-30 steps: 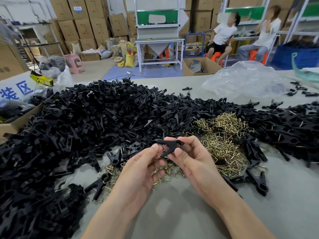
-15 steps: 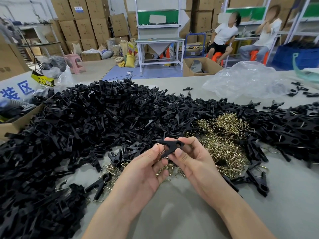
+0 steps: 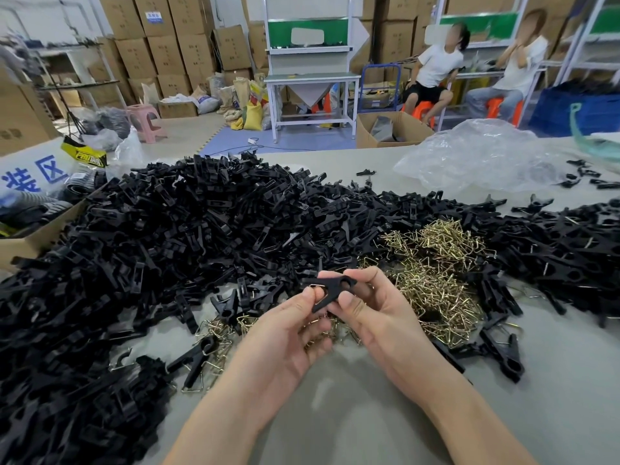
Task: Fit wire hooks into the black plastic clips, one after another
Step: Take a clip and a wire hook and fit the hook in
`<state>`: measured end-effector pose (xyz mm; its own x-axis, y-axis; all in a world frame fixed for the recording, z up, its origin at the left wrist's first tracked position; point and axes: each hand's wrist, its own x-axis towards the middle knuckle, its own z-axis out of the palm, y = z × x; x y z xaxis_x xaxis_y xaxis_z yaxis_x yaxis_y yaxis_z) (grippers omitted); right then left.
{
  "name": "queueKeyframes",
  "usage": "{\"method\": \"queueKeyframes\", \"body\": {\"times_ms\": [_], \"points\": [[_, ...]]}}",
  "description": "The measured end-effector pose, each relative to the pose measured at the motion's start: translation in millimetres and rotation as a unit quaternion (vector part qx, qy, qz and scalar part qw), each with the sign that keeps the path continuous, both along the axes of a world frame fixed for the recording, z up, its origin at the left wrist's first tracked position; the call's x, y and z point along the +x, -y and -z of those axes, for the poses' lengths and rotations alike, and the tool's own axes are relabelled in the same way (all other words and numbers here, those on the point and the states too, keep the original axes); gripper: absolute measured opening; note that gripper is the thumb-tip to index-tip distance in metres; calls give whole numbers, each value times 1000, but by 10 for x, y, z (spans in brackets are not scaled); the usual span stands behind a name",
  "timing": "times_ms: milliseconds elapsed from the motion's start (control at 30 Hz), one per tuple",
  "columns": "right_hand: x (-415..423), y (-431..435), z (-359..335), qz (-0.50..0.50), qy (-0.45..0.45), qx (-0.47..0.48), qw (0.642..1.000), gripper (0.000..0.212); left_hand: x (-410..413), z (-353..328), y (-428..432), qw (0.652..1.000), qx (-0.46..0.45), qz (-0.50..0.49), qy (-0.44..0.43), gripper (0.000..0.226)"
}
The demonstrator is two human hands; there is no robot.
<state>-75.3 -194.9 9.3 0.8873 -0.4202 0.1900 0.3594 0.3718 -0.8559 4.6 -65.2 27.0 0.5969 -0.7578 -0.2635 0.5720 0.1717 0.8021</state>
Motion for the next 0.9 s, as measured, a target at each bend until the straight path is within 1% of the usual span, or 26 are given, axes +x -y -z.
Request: {"method": "queueKeyframes", "body": {"times_ms": [67,133,167,267,300,367,400,467,533,600,767,900], "points": [[4,3,0,35,-24,-95,995,24,-7,50,20,994,46,-51,88,20],[10,-15,22,69,-53,-193,977,26,-38,76,40,980,84,-83,163,33],[9,-34,35,79,-69,-224,969,29,-55,82,54,977,90,-86,172,39],[-11,-93,36,116,-115,-305,938,31,-91,39,97,987,82,-48,126,47],[-23,-101,47,130,-122,-341,923,30,-100,25,106,990,82,-25,116,54],[-38,-137,49,126,-111,-415,894,19,-126,45,115,992,76,7,102,69],[-36,-164,46,115,-102,-455,877,13,-142,52,109,994,69,6,89,67],[-31,-202,58,111,-87,-515,846,16,-158,40,86,998,55,-12,34,58],[-22,-198,50,109,-85,-525,840,17,-139,33,83,999,45,-18,-24,57],[-18,-190,46,102,-80,-522,843,15,-110,13,78,997,42,-12,-56,53],[-19,-177,51,81,-82,-507,854,13,-45,-23,39,996,51,9,-75,44],[-18,-178,57,78,-93,-526,842,13,-48,-14,55,996,62,9,-62,41]]}}
